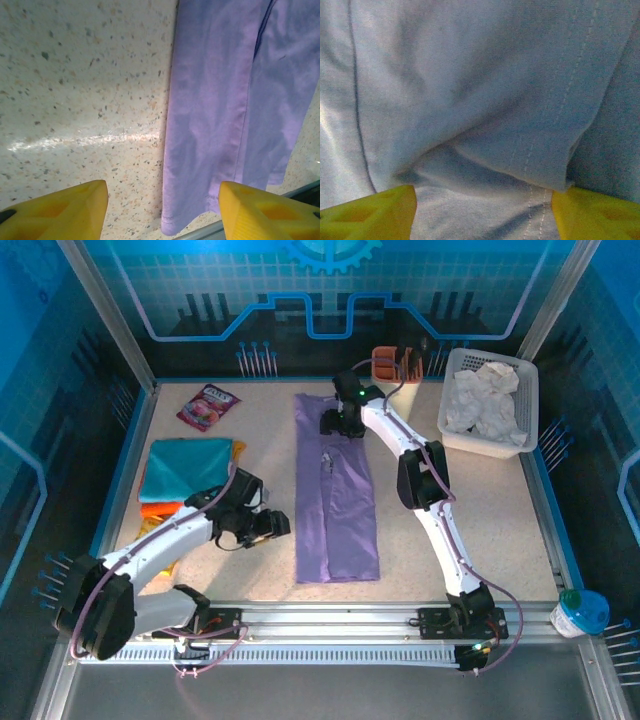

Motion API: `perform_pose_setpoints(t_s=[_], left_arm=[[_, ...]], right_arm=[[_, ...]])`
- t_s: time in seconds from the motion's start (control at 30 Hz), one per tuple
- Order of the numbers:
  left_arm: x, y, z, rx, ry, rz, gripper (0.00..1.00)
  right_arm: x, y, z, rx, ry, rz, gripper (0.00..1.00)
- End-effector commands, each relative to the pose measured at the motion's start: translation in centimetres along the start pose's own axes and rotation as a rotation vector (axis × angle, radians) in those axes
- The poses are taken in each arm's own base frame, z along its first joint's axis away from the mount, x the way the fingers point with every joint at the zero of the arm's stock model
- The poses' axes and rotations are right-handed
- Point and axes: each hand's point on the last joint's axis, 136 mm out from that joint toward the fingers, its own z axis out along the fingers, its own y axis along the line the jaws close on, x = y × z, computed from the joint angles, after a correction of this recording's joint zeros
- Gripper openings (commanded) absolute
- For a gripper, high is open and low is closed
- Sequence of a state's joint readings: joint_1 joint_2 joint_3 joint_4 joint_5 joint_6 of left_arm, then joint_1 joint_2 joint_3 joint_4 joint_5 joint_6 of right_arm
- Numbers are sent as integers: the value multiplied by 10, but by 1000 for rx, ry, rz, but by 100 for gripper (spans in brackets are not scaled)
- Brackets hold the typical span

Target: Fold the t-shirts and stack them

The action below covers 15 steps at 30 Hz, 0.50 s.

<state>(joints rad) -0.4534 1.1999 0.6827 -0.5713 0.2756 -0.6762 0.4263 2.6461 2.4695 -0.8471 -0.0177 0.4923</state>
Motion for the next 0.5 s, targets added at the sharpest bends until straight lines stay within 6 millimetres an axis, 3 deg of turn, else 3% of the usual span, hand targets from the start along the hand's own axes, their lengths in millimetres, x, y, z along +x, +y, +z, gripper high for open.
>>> perform_pose_setpoints(t_s=[0.0,0.07,0.17,0.27,0.47], left_arm=[[13,1,10,19,42,-34,60],[19,2,13,16,58,-33,59],[31,0,17,10,87,-21,59],[46,-3,22,7,117,-11,60],[64,-1,30,-5,124,-4,60]], right_arm=[[-9,42,-32,-106,-64,-117,84],[-13,49,-55,-87,-104,-161,94],[-13,56,-90,-100,-135,-167,97],[-2,50,-123,-93,-144,-133,100],[63,28,-155,-80,-59,-146,100]])
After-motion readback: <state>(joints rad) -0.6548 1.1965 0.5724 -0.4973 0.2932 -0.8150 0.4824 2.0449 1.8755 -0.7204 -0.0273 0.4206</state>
